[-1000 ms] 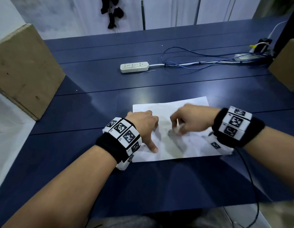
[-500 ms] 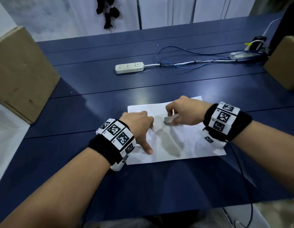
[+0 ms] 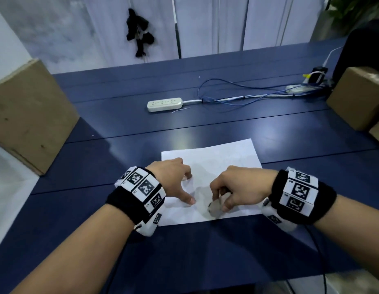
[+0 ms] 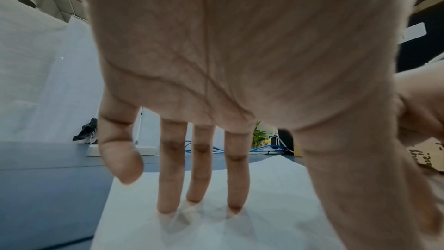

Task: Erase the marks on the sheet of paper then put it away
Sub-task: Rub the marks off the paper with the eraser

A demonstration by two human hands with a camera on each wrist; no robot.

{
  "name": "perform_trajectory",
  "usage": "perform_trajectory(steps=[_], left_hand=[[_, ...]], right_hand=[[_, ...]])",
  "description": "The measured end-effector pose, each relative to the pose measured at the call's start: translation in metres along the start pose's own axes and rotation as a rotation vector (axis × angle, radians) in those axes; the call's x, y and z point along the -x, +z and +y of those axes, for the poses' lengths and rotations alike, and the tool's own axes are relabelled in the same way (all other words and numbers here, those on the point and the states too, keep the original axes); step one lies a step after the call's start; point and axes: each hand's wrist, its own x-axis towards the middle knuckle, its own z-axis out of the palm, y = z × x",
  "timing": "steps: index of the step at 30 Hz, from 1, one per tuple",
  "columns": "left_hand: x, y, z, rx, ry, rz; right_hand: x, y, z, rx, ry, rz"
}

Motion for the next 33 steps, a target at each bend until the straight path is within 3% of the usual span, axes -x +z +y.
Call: perform_trajectory(steps=[6,9,15,22,28,33], left_hand=[[-0.004,-0.015,-0.002,-0.023,0.008,0.184],[-0.016,-0.026,0.002,0.036,0.038,0.227],[-0.042,-0.021,0.004,0.074,0.029,0.122],[-0.054,-0.013,-0.002,0.077,0.021,0.093],[-0.058,-0.015,-0.002,0.066,0.064,0.085],[-0.061,-0.017,0.000,0.087,0.053,0.090]], right_hand=[[0.010,-0.040,0.040,-0.039,0.192,0.313],[-0.004,-0.054,0.057,-0.016,0.243,0.380],[-0.046,-0.063,0.064,0.028,0.224,0.330],[-0.062,-0.057,0.063,0.051,0.196,0.308],[-0.046,-0.051,0.050,0.082,0.049,0.010],[-0.072,-0.069,0.066,0.099,0.179,0.256]])
